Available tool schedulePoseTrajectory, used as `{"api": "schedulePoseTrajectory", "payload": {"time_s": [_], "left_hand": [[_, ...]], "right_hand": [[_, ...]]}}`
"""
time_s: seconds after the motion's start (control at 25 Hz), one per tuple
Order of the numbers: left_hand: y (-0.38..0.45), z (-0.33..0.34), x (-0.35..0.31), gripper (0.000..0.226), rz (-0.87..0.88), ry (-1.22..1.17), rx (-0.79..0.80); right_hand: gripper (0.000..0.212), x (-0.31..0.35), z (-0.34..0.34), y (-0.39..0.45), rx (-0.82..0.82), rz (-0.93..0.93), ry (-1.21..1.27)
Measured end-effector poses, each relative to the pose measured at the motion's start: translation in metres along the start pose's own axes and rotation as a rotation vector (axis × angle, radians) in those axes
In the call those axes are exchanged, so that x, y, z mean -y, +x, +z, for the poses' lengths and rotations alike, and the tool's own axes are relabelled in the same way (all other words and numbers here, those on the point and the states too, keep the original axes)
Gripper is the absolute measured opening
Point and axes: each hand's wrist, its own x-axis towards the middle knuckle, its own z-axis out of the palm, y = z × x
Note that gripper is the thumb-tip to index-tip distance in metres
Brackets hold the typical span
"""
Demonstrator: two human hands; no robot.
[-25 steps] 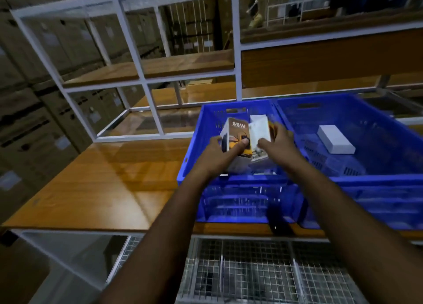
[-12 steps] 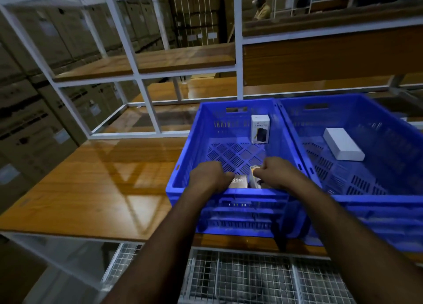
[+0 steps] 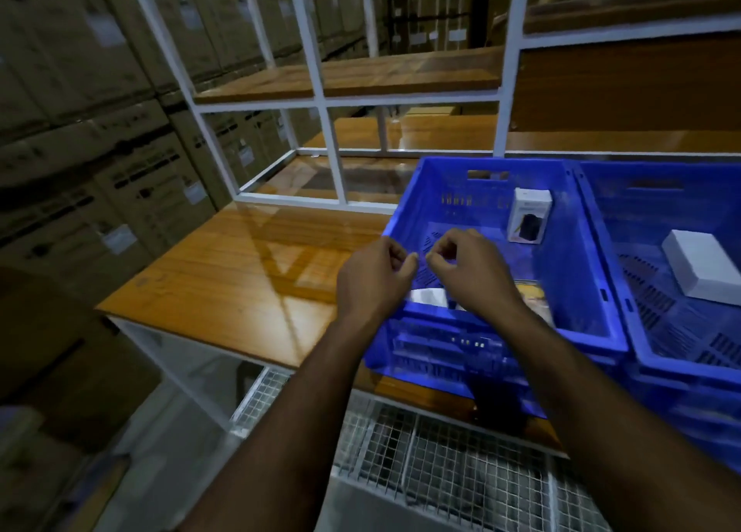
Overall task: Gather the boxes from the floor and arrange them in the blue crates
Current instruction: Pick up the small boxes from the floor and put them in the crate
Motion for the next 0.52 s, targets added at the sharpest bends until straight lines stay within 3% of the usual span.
{"api": "schedulePoseTrajectory", "payload": {"time_s": [0.16,0.4,0.52], "left_hand": [[-0.019,-0.035,0.028,0.024,-0.051,0.017,-0.194],[-0.078,-0.092,0.089,0.023,-0.246,0.077,-0.264],[-0.123,-0.121,0.122,0.023,-0.333,0.089,-0.288]], "right_hand": [[0.015,0.045,0.034,-0.006,0.063,-0.079,0.159],[0.01,0.11,0.082,-0.052,0.138,-0.281,0.298],[0.009,0.141,0.111,-0.087,0.252,-0.368,0.283]]}}
